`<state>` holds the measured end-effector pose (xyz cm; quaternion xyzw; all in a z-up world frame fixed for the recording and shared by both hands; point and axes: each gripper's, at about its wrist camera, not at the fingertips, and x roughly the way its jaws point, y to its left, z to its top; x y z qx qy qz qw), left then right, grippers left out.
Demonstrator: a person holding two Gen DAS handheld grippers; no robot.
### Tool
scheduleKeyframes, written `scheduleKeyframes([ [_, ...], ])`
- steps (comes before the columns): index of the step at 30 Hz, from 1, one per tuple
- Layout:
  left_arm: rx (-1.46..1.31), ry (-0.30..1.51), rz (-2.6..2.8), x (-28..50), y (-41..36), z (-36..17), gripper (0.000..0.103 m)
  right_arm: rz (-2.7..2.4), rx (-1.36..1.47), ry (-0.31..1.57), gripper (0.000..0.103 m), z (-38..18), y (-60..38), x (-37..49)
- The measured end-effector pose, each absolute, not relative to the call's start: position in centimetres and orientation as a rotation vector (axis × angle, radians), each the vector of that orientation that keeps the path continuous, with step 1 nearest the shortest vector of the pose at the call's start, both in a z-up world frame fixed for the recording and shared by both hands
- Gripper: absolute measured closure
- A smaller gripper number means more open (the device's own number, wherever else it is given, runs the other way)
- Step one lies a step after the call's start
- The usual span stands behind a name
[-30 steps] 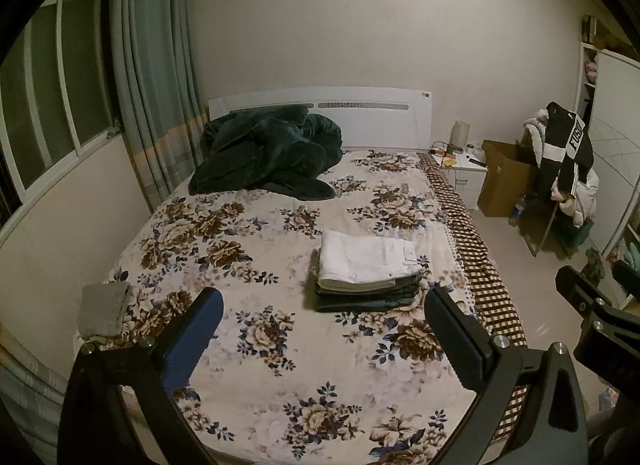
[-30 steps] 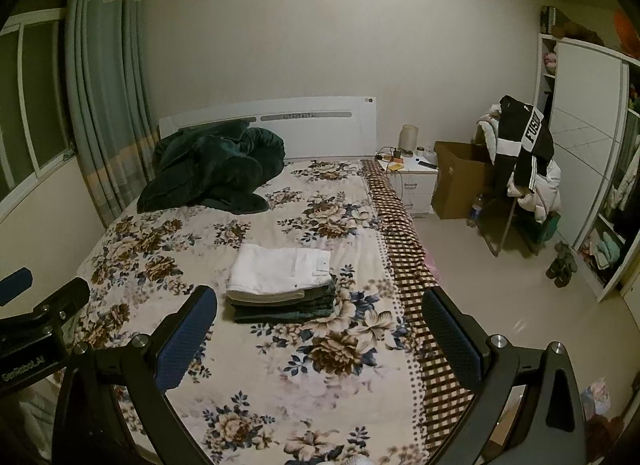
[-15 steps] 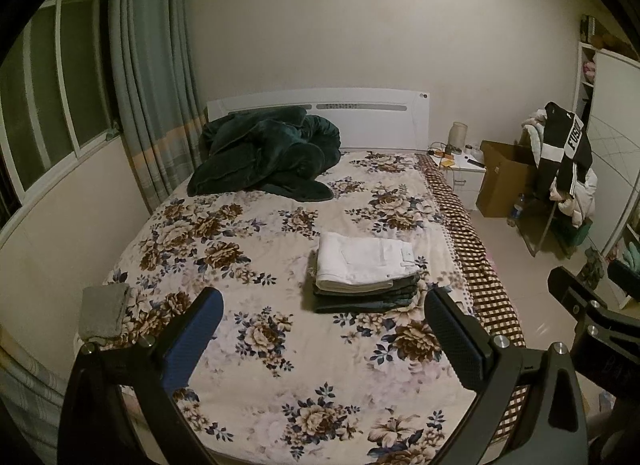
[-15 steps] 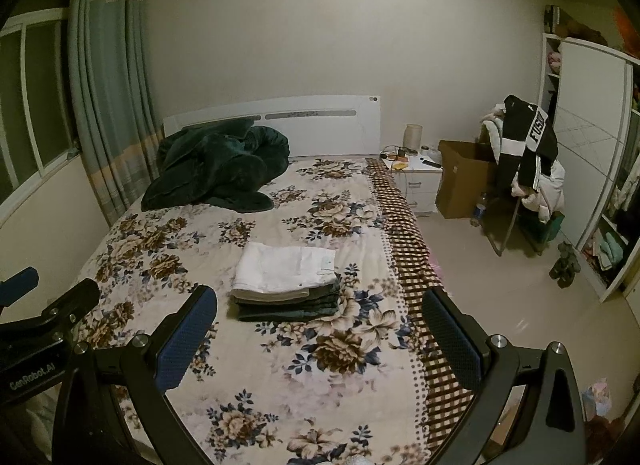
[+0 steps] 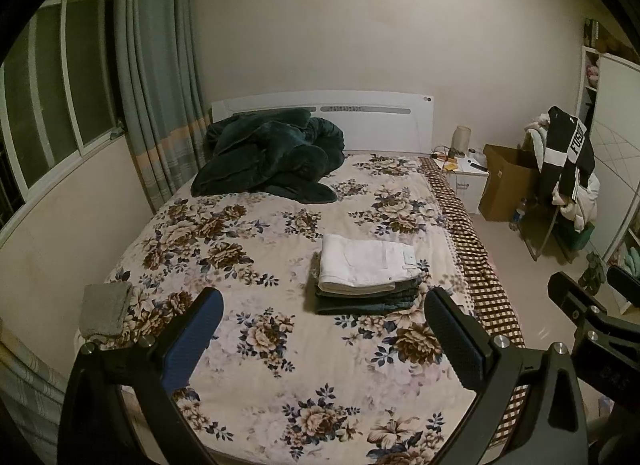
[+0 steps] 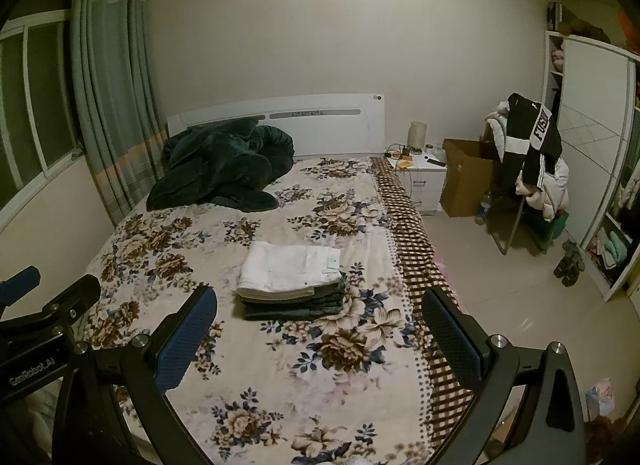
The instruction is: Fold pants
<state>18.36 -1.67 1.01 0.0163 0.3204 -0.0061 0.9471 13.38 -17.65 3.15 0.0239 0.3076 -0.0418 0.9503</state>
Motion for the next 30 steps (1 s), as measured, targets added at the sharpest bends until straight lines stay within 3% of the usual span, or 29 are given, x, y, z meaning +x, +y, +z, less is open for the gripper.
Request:
scheduleKeyframes([
  [30,0.026,0.638,0.002,17.8,-2.0,2.5,0.000,-0.077,0.044,0.628,0.000,4.3,-17.4,13.1],
])
